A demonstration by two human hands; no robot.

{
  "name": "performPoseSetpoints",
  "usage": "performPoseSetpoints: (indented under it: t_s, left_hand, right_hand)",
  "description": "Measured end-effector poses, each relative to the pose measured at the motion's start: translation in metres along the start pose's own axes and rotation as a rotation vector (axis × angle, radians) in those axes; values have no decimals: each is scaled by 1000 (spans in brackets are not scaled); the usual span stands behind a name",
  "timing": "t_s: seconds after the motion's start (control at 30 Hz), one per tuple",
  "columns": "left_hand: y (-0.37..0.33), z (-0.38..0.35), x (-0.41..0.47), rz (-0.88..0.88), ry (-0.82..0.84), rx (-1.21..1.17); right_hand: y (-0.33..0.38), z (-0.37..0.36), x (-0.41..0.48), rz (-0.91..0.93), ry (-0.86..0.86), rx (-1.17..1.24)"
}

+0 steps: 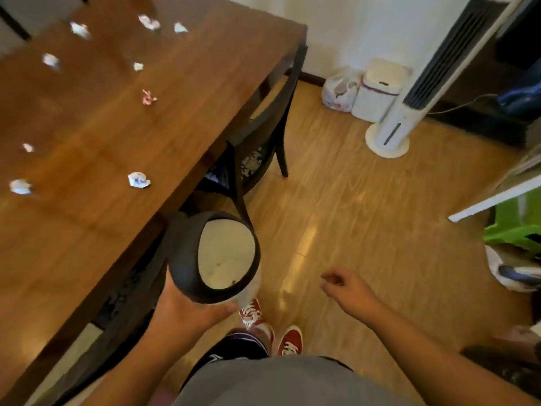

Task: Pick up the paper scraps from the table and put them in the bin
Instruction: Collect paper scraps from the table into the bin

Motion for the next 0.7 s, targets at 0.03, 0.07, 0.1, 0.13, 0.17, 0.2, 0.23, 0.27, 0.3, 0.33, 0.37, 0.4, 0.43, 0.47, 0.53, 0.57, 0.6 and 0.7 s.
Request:
performPoseSetpoints:
  t_s: [0.03,0.07,0.1,0.13,0.17,0.2,0.23,0.27,0.3,0.33,0.37,0.4,0.43,0.47,0.53,0.57,0.6,0.7]
  left_hand:
    - [-2,11,4,19,-58,-7]
    - [-4,22,8,45,-112,-28]
    - [-6,33,11,56,-154,-24]
    - [-6,45,14,31,-190,8]
    - [-6,57,17,2,-227,55]
    - [-4,71,21,-9,-278,88]
    - [-2,85,26,-11,-327,112]
    - [3,100,29,-16,-365,129]
    - [8,115,31,-15,-409,133]
    - [14,128,33,-3,-443,131]
    - [20,142,37,19,-471,120]
    - [24,153,41,36,-496,99]
    - [27,163,46,50,-523,73]
    - [32,171,49,56,-548,53]
    - [44,184,53,56,-580,30]
    - [51,188,54,72,-597,22]
    - [60,191,54,100,-616,13]
    - [77,192,52,180,-672,-24]
  right_hand:
    - [27,-1,8,58,21,-15]
    - [55,-3,13,114,45,-28]
    - [82,-5,19,165,72,-30]
    - [108,-9,23,210,99,-30]
    - [134,-12,24,247,132,-45]
    - [159,-15,24,281,164,-67]
    - [183,-18,23,317,186,-89]
    - [204,-21,22,360,197,-103]
    - [224,-25,21,403,203,-128]
    - [241,-30,19,443,211,-156]
    - [259,-36,18,476,221,-190]
    - [274,-43,18,507,233,-224]
    - [289,-51,19,540,243,-251]
    - [303,-59,21,570,254,-274]
    - [330,-77,25,608,277,-332]
    - [342,-86,27,619,299,-362]
    - [354,-95,29,625,327,-389]
    - [390,-124,41,622,410,-497]
Point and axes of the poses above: each hand's wrist, its own x-axis towards the middle knuckle, its own z-axis out of the back of the hand, y = z × x, the point moved 1 cm from there along x, towards the middle knuckle, and after that the axes turned 11 degrees about -z, right-handed, at the moved point
